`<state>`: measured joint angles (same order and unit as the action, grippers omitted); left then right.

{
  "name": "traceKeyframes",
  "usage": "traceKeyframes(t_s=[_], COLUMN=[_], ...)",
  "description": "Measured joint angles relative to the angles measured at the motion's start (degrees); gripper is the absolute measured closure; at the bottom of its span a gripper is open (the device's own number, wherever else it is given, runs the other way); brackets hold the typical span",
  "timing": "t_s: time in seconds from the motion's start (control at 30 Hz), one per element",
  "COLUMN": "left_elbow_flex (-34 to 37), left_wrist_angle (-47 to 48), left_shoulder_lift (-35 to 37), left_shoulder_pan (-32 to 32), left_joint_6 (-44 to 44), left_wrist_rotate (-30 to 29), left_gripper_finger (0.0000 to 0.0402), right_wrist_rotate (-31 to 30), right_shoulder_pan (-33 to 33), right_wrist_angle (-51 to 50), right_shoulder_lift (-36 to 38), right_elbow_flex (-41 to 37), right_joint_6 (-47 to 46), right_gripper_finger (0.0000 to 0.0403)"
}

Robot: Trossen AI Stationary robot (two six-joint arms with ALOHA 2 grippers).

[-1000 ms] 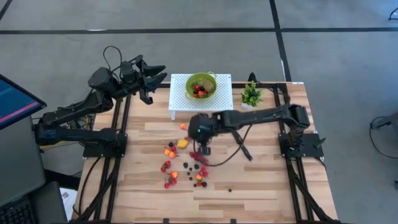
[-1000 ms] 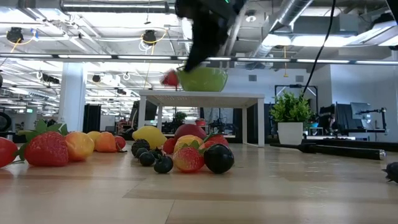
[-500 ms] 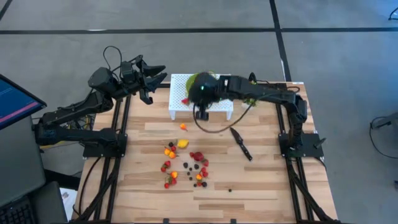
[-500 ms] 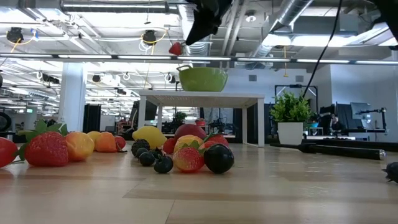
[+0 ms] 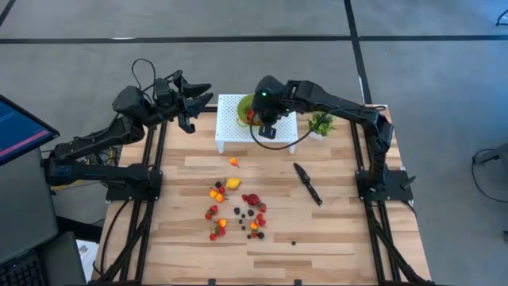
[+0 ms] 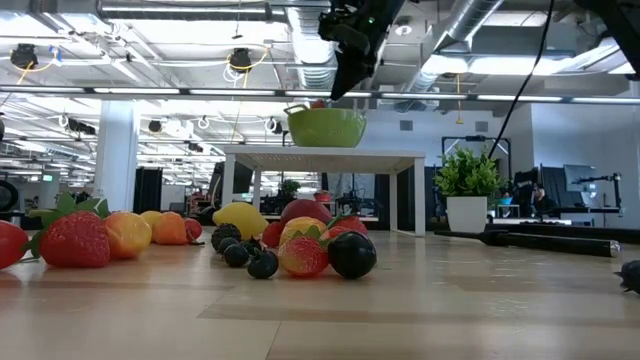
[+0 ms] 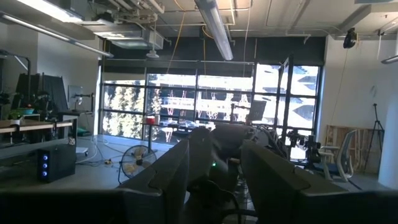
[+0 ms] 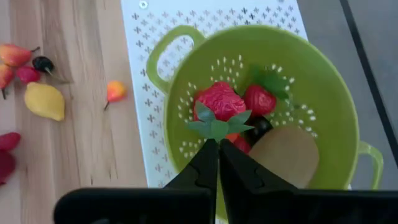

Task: Pick & Place Fruit
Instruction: Put the red strawberry into the green strainer bowl, then put the black blueberry into the green strainer bowl

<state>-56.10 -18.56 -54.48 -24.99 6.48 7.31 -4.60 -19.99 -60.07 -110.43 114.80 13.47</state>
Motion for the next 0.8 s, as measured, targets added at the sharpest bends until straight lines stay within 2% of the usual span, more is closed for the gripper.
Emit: traceKeyframes(t_s=[0.27,0.8], left_elbow_flex=[0.0,0.0], left_wrist_angle=[0.0,0.0], left_shoulder_lift=[0.0,0.0], left_shoulder_pan=[0.0,0.0], left_joint_6=[0.0,0.0], left_wrist_rotate=[0.0,0.0], left_gripper_finger=[0.0259,0.0259], right_wrist_rotate=[0.0,0.1], right_shoulder_pan=[-2.0,-2.1], right_wrist_angle=[-3.6,-4.6], right_shoulder_lift=[0.0,0.0], right_elbow_flex=[0.0,0.0], right_joint_6=[-2.1,-2.6], right_gripper_finger=[0.0390,0.0321])
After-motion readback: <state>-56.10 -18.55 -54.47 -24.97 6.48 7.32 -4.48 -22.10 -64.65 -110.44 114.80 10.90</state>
